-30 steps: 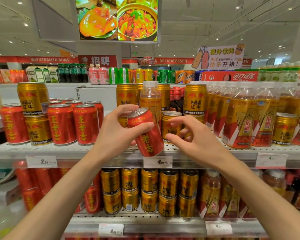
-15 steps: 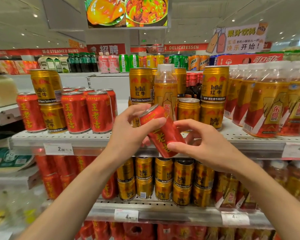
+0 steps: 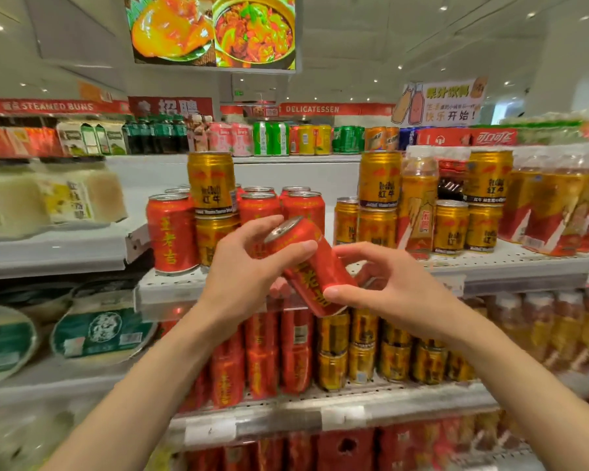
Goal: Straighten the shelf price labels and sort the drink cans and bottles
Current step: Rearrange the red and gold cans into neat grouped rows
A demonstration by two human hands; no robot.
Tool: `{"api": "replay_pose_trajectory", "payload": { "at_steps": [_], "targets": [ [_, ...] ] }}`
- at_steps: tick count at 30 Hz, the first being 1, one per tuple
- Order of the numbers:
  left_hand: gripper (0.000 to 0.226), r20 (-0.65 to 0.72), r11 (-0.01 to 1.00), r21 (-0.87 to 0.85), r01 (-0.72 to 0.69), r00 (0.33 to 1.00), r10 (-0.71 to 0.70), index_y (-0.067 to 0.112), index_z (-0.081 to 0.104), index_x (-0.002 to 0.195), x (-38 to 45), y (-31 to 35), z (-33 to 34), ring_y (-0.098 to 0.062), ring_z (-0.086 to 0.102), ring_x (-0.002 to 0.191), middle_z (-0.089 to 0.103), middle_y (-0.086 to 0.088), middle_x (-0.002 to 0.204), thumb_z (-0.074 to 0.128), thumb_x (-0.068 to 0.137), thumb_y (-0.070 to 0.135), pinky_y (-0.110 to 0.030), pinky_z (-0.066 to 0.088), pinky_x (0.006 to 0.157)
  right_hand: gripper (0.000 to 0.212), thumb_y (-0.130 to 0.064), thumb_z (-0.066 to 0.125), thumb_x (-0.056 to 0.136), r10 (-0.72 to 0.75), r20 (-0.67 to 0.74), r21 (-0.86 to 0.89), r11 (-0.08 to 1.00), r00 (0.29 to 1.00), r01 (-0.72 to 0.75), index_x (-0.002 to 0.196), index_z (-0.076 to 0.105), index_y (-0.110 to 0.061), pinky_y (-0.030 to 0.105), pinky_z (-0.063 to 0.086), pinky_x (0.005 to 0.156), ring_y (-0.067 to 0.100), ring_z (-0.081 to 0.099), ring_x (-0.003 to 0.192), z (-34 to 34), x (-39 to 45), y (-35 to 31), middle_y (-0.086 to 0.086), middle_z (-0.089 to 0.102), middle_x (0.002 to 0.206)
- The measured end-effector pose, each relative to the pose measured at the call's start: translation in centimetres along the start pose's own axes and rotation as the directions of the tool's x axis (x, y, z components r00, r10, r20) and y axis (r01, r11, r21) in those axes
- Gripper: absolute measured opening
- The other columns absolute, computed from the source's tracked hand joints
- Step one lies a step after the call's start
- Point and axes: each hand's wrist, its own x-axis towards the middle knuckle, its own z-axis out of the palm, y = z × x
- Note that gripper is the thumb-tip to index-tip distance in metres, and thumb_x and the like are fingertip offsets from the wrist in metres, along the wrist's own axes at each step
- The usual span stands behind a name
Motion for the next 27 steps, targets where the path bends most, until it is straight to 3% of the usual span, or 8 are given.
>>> {"api": "replay_pose_trajectory", "payload": {
  "at_steps": [2, 5, 9, 12, 15, 18, 22, 27],
  "targets": [
    [0.047, 0.003, 1.0, -0.021, 0.008, 1.0, -0.008, 0.025, 0.075, 0.114, -0.2, 0.0, -2.3, -0.005, 0.067, 0.057, 0.081, -0.001, 0.102, 0.088, 0.07, 0.033, -0.017, 0.051, 0.048, 0.053, -0.053, 0.081, 0.073, -0.004, 0.0, 0.009, 1.0, 1.0, 0.004, 0.122, 0.063, -0.046, 0.031, 0.059, 0.071, 0.016, 0.07, 0.081, 1.8, 0.6, -1.3, -0.022, 0.07, 0.105],
    [0.047, -0.011, 0.999, -0.024, 0.027, 1.0, -0.027, 0.027, 0.075, 0.112, -0.7, 0.3, -5.2, -0.011, 0.063, 0.048, 0.081, -0.001, 0.1, 0.086, 0.067, 0.038, -0.019, 0.05, 0.046, 0.051, -0.044, 0.083, 0.079, -0.015, 0.002, 0.019, 1.0, 1.0, 0.015, 0.126, 0.065, -0.039, 0.022, 0.056, 0.066, 0.017, 0.07, 0.081, 4.0, 1.6, -3.0, -0.02, 0.071, 0.102],
    [0.044, -0.042, 0.998, -0.023, 0.057, 0.997, -0.058, 0.022, 0.071, 0.118, -0.8, 0.9, -8.1, -0.003, 0.065, 0.048, 0.076, -0.003, 0.109, 0.085, 0.077, 0.028, -0.015, 0.049, 0.045, 0.056, -0.049, 0.081, 0.08, -0.059, 0.017, 0.027, 0.998, 0.998, 0.059, 0.132, 0.063, -0.036, 0.035, 0.061, 0.079, 0.014, 0.073, 0.086, 6.4, 3.3, -4.5, -0.013, 0.073, 0.112],
    [0.04, -0.049, 0.997, -0.003, 0.077, 0.996, -0.077, 0.021, 0.068, 0.122, -0.6, 1.0, -9.9, 0.002, 0.069, 0.056, 0.074, -0.005, 0.106, 0.081, 0.084, 0.023, -0.014, 0.051, 0.046, 0.054, -0.049, 0.08, 0.082, -0.11, 0.017, 0.034, 0.993, 0.994, 0.11, 0.131, 0.062, -0.037, 0.029, 0.059, 0.08, 0.003, 0.072, 0.089, 7.9, 4.4, -5.1, -0.018, 0.072, 0.114],
    [0.054, -0.049, 0.995, 0.066, 0.069, 0.997, -0.066, 0.022, 0.067, 0.126, -0.4, 1.3, -11.2, 0.001, 0.071, 0.065, 0.078, -0.002, 0.104, 0.081, 0.077, 0.039, -0.023, 0.056, 0.054, 0.054, -0.049, 0.077, 0.085, -0.142, 0.039, 0.054, 0.989, 0.989, 0.14, 0.135, 0.061, -0.034, 0.022, 0.056, 0.074, 0.002, 0.071, 0.087, 9.1, 5.4, -5.6, -0.017, 0.071, 0.117],
    [0.049, -0.078, 0.993, 0.106, 0.047, 0.996, -0.039, 0.024, 0.067, 0.127, -0.5, 1.7, -12.0, 0.001, 0.068, 0.056, 0.076, 0.001, 0.1, 0.081, 0.081, 0.035, -0.019, 0.054, 0.051, 0.054, -0.051, 0.076, 0.086, -0.156, 0.031, 0.065, 0.986, 0.987, 0.153, 0.135, 0.061, -0.035, 0.015, 0.05, 0.068, -0.001, 0.07, 0.084, 10.1, 6.3, -5.7, -0.017, 0.071, 0.115],
    [0.054, -0.125, 0.99, 0.14, 0.016, 0.992, 0.001, 0.024, 0.064, 0.13, -0.4, 1.7, -12.6, -0.002, 0.068, 0.054, 0.074, 0.002, 0.104, 0.083, 0.081, 0.036, -0.017, 0.051, 0.048, 0.057, -0.058, 0.072, 0.085, -0.155, 0.071, 0.028, 0.988, 0.985, 0.153, 0.137, 0.057, -0.039, 0.021, 0.056, 0.071, 0.003, 0.071, 0.09, 10.4, 7.2, -6.1, -0.02, 0.068, 0.121],
    [0.068, -0.155, 0.985, 0.17, 0.002, 0.988, 0.024, 0.026, 0.06, 0.135, 0.1, 1.9, -13.5, -0.009, 0.066, 0.061, 0.07, 0.003, 0.117, 0.082, 0.074, 0.049, -0.017, 0.05, 0.049, 0.042, -0.048, 0.07, 0.089, -0.215, -0.114, -0.066, 0.976, 0.97, 0.208, 0.125, 0.066, -0.028, 0.022, 0.058, 0.073, 0.003, 0.067, 0.083, 8.1, 8.9, -6.9, -0.016, 0.07, 0.104]
  ]
}}
